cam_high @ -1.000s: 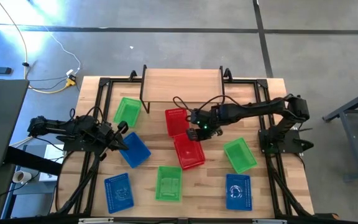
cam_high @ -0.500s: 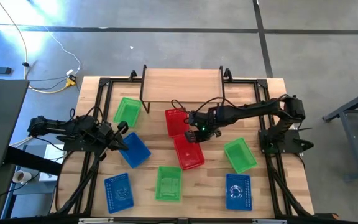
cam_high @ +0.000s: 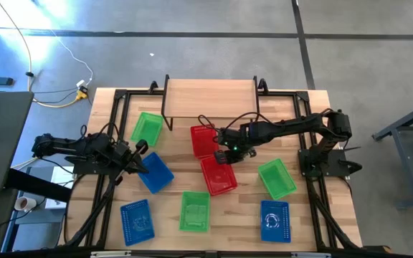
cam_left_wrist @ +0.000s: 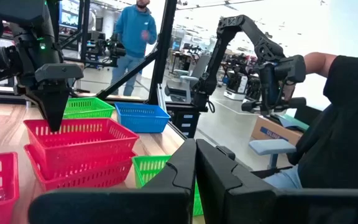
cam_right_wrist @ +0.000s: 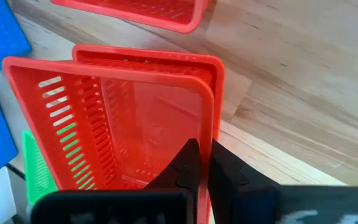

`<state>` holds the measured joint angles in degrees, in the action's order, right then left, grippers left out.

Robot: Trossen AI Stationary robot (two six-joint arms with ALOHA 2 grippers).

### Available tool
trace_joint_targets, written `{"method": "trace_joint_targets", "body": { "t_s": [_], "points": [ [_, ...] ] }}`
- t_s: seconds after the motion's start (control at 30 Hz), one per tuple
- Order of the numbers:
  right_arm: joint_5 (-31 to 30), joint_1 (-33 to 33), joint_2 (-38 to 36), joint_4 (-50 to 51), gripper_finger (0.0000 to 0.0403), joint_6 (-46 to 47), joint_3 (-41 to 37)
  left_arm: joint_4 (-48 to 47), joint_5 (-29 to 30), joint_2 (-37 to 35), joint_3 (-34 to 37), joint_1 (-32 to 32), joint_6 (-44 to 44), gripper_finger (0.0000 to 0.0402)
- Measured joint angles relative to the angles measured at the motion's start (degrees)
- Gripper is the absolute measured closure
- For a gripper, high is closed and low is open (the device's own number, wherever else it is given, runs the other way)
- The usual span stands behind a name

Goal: Stack baskets on shelf by color
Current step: Stack the top right red basket on the top of the bottom red basket, then put the stacked red baskets on the shelf

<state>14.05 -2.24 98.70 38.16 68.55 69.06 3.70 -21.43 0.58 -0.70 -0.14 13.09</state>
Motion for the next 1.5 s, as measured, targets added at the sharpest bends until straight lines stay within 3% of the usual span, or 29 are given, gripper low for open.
{"method": "trace_joint_targets", "body": {
  "t_s": [0.43, 0.93, 1.27, 1.5],
  "points": [
    [-1.41, 0.00, -0.60, 1.31, 0.0317, -2.89, 0.00, 0.00, 0.00, 0.00, 0.01, 0.00, 0.22, 0.0401],
    [-8.37, 3.72, -3.63, 0.05, 0.0316, -4.11, 0.63, -0.02, 0.00, 0.00, 0.01, 0.00, 0.23, 0.0401],
    [-18.39, 9.06, -4.67, -4.39, 0.0316, -9.23, 0.70, -0.02, 0.00, 0.00, 0.01, 0.00, 0.23, 0.0401],
    [-25.36, 10.59, -5.05, 7.09, 0.0316, -13.74, 8.81, -0.02, 0.01, 0.00, 0.01, 0.00, 0.23, 0.0401]
  ]
}}
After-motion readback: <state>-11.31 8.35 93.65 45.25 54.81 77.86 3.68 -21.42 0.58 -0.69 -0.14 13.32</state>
